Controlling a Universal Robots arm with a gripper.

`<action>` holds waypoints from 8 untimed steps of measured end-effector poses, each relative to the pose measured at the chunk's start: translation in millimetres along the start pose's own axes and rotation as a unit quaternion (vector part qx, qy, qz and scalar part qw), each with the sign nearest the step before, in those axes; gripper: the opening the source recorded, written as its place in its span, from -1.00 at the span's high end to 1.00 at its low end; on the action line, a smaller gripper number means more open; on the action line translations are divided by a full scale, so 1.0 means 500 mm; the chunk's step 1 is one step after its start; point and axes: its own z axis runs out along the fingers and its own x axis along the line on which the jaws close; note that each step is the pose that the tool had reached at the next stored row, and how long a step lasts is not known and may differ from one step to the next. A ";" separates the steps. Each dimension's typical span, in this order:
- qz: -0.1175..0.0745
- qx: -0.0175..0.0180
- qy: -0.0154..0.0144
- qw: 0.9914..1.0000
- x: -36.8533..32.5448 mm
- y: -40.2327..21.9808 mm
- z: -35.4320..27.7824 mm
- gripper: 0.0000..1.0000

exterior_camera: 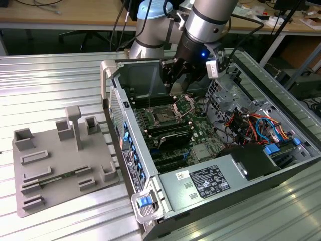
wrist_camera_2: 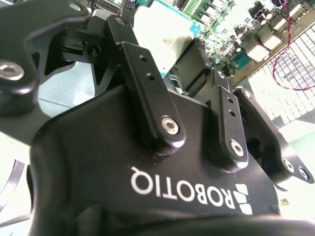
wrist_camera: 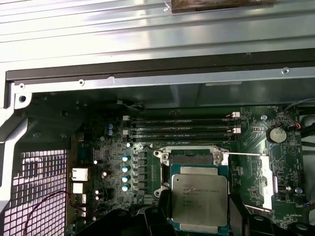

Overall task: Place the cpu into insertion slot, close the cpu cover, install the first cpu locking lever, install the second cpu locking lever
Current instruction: 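Place the cpu into insertion slot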

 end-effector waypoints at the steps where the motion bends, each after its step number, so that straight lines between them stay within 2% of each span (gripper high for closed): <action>1: 0.000 0.000 0.000 1.000 0.000 0.000 0.002 -0.09; 8: 0.000 0.000 0.000 1.000 0.000 -0.001 0.009 -0.09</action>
